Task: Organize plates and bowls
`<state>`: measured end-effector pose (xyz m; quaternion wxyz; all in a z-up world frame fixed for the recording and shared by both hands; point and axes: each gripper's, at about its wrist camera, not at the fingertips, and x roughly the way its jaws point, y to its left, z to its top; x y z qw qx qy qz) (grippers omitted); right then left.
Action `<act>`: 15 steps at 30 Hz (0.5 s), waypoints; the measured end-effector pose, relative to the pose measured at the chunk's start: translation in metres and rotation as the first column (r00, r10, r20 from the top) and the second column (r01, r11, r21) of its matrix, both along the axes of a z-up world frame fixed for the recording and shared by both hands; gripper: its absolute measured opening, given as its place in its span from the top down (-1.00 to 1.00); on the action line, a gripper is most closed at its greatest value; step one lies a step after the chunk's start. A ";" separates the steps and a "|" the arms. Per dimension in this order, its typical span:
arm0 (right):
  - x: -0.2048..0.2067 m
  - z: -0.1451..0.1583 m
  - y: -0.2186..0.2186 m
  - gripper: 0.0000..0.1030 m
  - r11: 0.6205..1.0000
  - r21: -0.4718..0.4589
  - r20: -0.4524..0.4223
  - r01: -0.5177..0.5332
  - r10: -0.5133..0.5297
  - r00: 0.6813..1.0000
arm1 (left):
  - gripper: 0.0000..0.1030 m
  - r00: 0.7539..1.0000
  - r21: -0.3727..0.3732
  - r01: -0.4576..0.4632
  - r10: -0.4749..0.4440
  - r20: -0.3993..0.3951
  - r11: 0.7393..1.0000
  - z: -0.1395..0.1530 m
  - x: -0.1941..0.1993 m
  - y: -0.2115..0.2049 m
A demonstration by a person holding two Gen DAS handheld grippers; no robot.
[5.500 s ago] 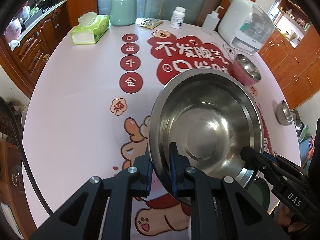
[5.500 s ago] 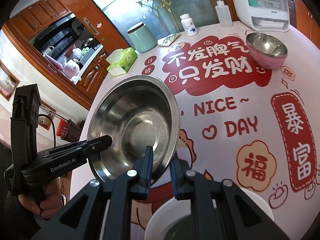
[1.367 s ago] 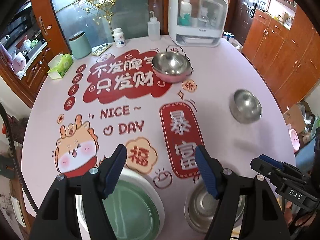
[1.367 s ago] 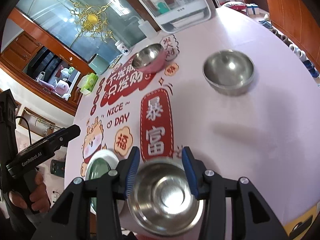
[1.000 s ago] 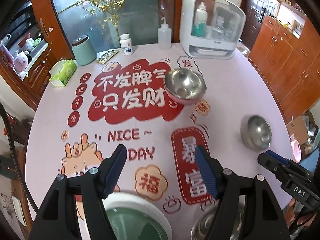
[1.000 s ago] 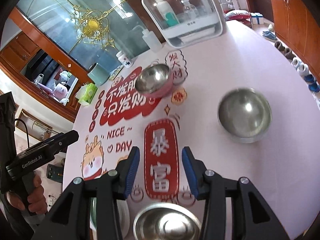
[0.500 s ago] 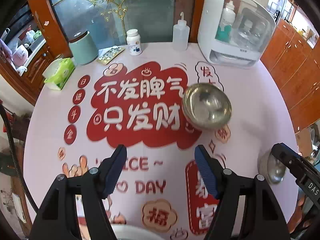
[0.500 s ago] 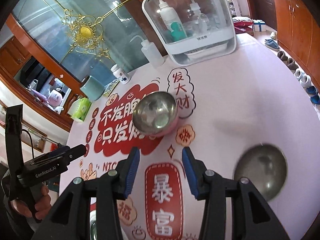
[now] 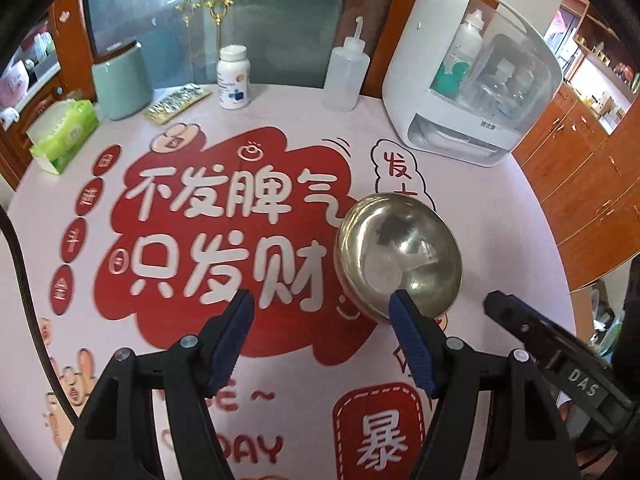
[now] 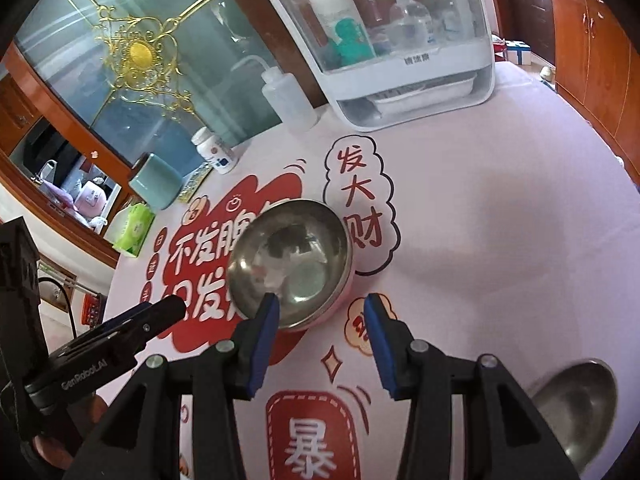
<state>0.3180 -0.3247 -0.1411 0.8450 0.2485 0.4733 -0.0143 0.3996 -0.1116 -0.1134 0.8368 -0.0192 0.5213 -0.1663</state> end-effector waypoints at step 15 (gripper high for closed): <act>0.020 -0.044 0.002 0.42 0.998 0.063 -0.042 -0.014 0.016 0.999 | 0.00 0.994 -0.039 0.032 -0.036 -0.108 0.999 -0.056 0.021 -0.023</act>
